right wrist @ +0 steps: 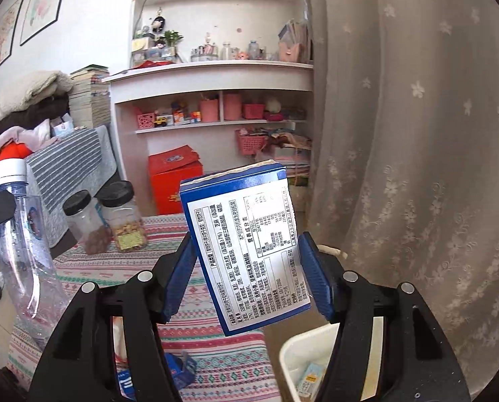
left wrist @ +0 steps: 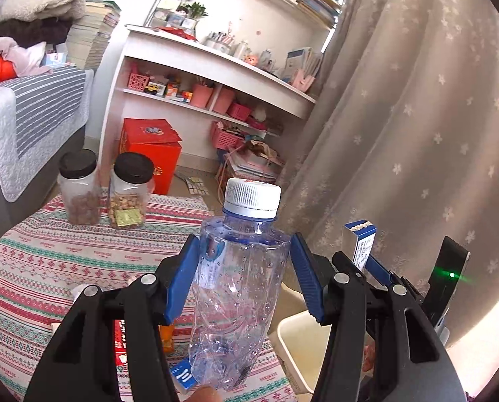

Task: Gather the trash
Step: 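Carry the box to the white bin and open the right tool, then lower the water bottle into the white bin and open the left tool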

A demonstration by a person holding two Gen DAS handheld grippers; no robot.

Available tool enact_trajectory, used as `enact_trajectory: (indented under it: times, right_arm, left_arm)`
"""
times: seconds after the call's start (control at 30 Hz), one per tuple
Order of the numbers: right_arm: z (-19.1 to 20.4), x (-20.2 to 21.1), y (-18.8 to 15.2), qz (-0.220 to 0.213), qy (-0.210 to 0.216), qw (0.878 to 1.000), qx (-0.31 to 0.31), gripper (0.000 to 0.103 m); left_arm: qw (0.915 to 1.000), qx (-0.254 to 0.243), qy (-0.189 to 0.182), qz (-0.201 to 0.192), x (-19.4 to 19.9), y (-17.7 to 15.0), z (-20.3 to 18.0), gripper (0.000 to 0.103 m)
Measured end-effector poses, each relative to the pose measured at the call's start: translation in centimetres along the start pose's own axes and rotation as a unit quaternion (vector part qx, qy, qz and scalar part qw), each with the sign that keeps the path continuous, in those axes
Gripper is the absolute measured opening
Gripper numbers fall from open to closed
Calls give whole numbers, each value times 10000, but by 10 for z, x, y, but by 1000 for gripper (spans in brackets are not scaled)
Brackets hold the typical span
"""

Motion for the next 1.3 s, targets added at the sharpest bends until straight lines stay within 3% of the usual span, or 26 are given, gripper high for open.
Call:
enact_trajectory:
  times: [0.27, 0.53, 0.57, 0.7, 1.1, 1.3]
  right_arm:
    - [-102, -22, -46, 751, -723, 9913, -806, 59]
    - [-155, -34, -88, 1402, -1086, 9771, -1177, 65]
    - [-163, -31, -90, 1364, -1160, 9756, -1269, 68]
    - [-195, -8, -84, 872, -1493, 9705, -1679, 92]
    - [-258, 26, -91, 380, -1898, 9393, -2832, 96]
    - [-276, 35, -97, 254, -1970, 9298, -3097, 96]
  left_arm:
    - [9980, -449, -245, 366, -37, -22, -66, 55]
    - [9940, -602, -523, 747, -78, -43, -107, 55]
    - [9933, -591, -582, 809, -84, -45, -111, 55]
    - [9898, -636, -747, 1028, -105, -57, -130, 55]
    - [9763, -898, -1042, 1673, -162, -100, -194, 56]
    - [9686, -1082, -1101, 1948, -185, -123, -219, 56]
Point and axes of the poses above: each gripper's, at about its wrist camera, not at the fingertips, and x roughly against the way its jaws point, z to its left, y to its top, the point moved 8 cm from there along -x, roughly the way its jaws point, and after that the axes turned 11 degrees about z, right-handed, at the moved point
